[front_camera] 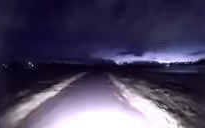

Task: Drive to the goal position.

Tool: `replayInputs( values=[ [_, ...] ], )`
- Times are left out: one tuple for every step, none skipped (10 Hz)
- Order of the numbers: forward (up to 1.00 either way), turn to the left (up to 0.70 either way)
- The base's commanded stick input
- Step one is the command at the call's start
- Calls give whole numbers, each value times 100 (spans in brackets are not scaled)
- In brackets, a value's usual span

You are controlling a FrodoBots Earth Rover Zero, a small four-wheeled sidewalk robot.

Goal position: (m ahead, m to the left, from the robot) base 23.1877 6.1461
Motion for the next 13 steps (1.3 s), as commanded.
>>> replayInputs(
  values=[
    [70, 0],
    [70, 0],
    [70, 0],
    [70, 0],
    [70, 0],
    [70, 0],
    [70, 0],
    [70, 0],
    [70, 0],
    [70, 0],
    [70, 0],
    [70, 0],
    [70, 0]
  ],
)
